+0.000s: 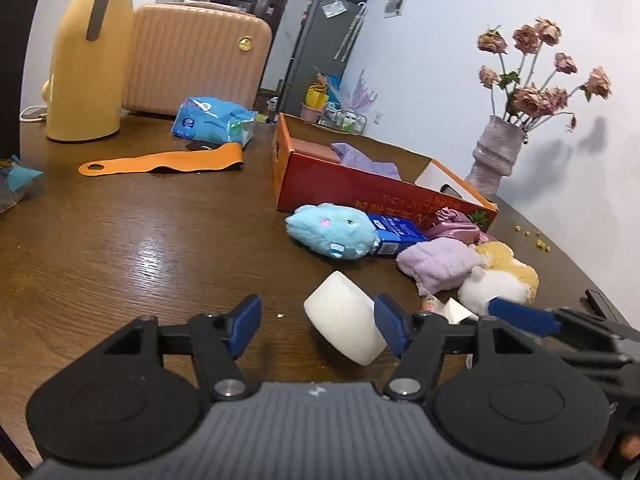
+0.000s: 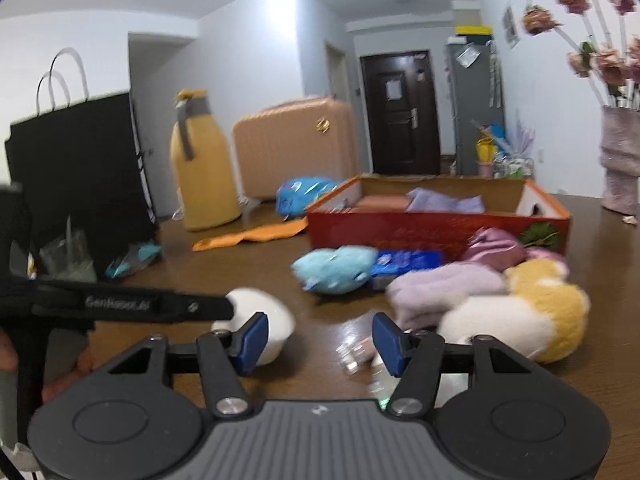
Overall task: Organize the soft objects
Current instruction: 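Grasp the white foam cylinder with the left gripper and lift it, then lower the cylinder into the box while the right gripper drops a foam wedge in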
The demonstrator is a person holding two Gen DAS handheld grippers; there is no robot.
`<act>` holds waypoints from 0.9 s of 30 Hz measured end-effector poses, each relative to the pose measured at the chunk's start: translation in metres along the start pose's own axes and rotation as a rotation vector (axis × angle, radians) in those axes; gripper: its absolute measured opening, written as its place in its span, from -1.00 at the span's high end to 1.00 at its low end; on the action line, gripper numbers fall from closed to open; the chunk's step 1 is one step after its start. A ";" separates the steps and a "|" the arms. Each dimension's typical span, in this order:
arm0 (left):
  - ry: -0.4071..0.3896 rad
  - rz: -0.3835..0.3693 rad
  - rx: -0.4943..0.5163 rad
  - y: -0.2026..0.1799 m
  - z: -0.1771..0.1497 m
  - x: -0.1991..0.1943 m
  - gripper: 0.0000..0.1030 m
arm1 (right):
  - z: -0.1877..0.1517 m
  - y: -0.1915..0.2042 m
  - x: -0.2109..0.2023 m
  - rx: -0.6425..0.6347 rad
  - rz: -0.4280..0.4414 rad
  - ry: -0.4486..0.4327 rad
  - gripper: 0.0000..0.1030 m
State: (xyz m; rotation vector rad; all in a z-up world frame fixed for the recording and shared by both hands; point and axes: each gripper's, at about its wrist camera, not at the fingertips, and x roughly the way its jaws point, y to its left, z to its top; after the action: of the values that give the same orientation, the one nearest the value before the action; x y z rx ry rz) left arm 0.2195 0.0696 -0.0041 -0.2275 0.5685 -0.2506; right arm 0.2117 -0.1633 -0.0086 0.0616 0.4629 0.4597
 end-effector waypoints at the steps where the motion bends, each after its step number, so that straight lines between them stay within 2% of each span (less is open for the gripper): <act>1: 0.002 0.002 0.012 -0.001 -0.001 0.000 -0.30 | -0.001 0.004 0.004 -0.007 -0.002 0.019 -0.05; 3: 0.001 0.020 0.037 -0.004 -0.001 0.001 -0.34 | -0.005 0.008 0.011 -0.019 -0.026 0.061 -0.02; 7: -0.034 0.098 0.055 0.000 0.002 -0.008 -0.36 | -0.006 0.007 0.015 -0.054 -0.143 0.114 0.02; 9: -0.069 0.082 0.077 0.002 0.003 -0.017 -0.44 | -0.002 0.001 0.008 -0.033 -0.144 0.101 0.01; 12: -0.100 0.008 0.132 -0.007 0.001 -0.023 -0.66 | 0.003 -0.003 0.010 -0.041 -0.161 0.089 -0.01; 18: -0.003 0.028 0.250 -0.030 -0.015 0.014 -0.66 | 0.007 -0.015 0.042 -0.078 -0.214 0.167 -0.01; 20: 0.027 0.034 0.246 -0.029 -0.017 0.026 -0.39 | 0.007 -0.018 0.047 -0.092 -0.218 0.179 0.02; 21: 0.041 0.030 0.238 -0.027 -0.016 0.029 -0.04 | 0.006 -0.020 0.048 -0.090 -0.214 0.186 0.08; 22: 0.035 0.025 0.230 -0.026 -0.015 0.029 -0.06 | 0.006 -0.020 0.048 -0.095 -0.213 0.198 0.28; 23: 0.026 0.021 0.230 -0.026 -0.016 0.028 -0.05 | 0.004 -0.020 0.049 -0.110 -0.218 0.211 0.35; 25: 0.021 0.020 0.233 -0.024 -0.014 0.028 -0.03 | 0.004 -0.020 0.047 -0.124 -0.209 0.217 0.45; 27: 0.020 0.021 0.228 -0.025 -0.012 0.026 -0.03 | 0.006 -0.021 0.043 -0.117 -0.188 0.204 0.47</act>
State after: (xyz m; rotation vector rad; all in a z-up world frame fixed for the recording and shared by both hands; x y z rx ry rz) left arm 0.2294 0.0363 -0.0199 0.0015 0.5568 -0.2948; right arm 0.2575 -0.1626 -0.0243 -0.1420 0.6344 0.3084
